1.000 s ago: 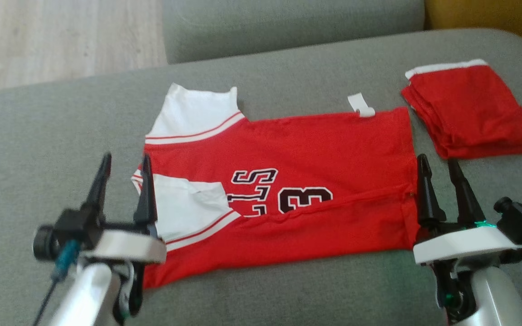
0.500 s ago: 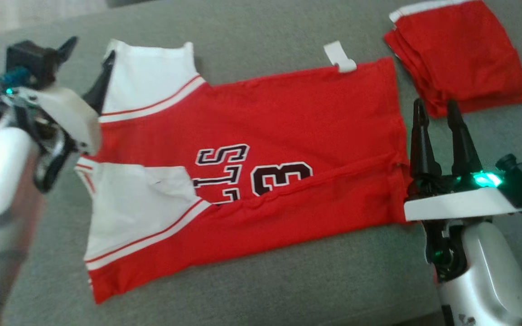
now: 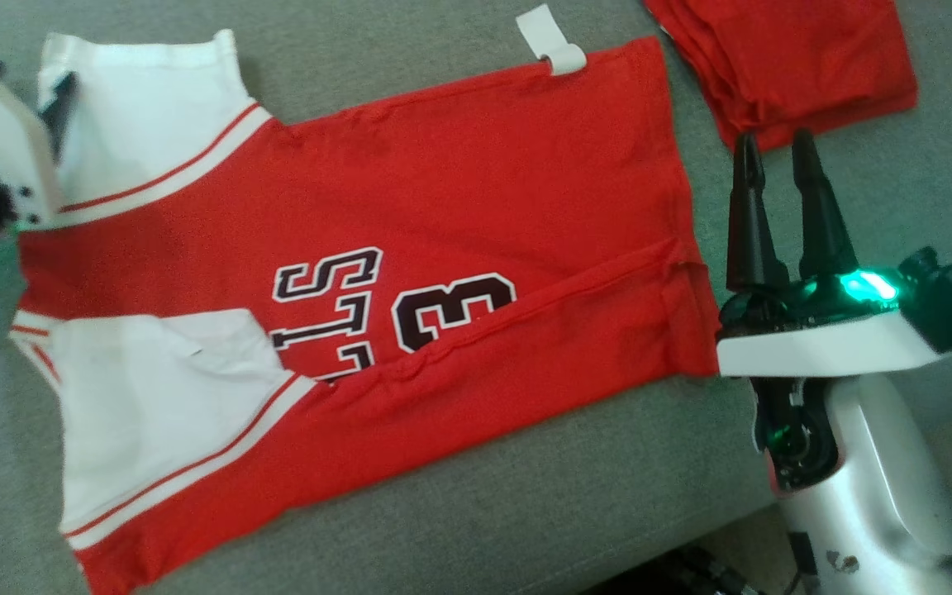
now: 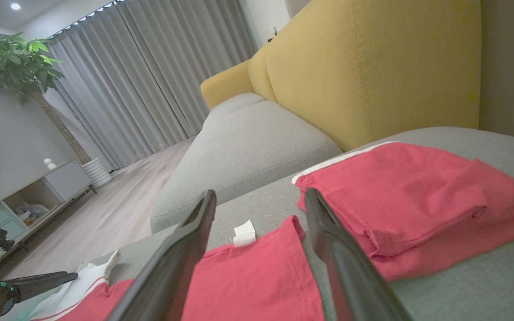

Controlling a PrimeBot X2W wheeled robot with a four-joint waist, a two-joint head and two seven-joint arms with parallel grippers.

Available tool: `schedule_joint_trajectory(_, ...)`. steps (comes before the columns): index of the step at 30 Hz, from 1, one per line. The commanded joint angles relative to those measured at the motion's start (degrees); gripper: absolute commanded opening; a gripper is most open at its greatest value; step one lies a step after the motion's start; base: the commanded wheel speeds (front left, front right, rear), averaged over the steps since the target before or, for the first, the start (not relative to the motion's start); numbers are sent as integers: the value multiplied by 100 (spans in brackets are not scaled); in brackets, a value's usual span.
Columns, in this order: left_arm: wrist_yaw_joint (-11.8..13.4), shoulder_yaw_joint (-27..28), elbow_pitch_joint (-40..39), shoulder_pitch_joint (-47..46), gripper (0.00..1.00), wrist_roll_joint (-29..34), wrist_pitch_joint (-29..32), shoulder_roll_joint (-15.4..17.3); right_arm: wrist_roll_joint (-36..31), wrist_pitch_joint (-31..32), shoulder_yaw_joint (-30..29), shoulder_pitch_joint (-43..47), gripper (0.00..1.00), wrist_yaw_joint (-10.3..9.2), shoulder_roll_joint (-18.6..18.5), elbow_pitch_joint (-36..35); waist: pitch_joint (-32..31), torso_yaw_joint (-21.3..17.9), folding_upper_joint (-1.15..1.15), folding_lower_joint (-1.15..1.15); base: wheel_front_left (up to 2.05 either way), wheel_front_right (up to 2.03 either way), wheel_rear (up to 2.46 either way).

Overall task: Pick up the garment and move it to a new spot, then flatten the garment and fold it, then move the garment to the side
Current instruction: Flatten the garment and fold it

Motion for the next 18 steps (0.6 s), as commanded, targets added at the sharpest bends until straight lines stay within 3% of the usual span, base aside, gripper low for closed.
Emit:
schedule_joint_trajectory(1, 12, 173, -51, -346, 100, -32, 33, 355, 28, -66, 132, -118, 100, 39, -24, -241, 128, -142, 0, -1, 0, 0, 0)
schedule_joint_trajectory(13, 12, -422, -9, -437, 100, -732, 427, 512, -13, -77, -137, -64, 100, 39, -24, -295, 217, -223, 0, -1, 0, 0, 0)
schedule_joint_trajectory(14, 12, -473, -20, -432, 55, -806, 476, 507, -25, -77, -160, -70, 100, 39, -24, -277, 208, -204, 0, -1, 0, 0, 0)
schedule_joint_trajectory(16, 11, -570, -27, -417, 0, -924, 558, 500, -54, -77, -204, -85, 100, 39, -24, -226, 174, -165, 0, -1, 0, 0, 0)
schedule_joint_trajectory(18, 11, -614, -35, -411, 0, -1017, 473, 476, -102, -78, -262, -107, 100, 39, -24, -167, 111, -105, 0, -1, 0, 0, 0)
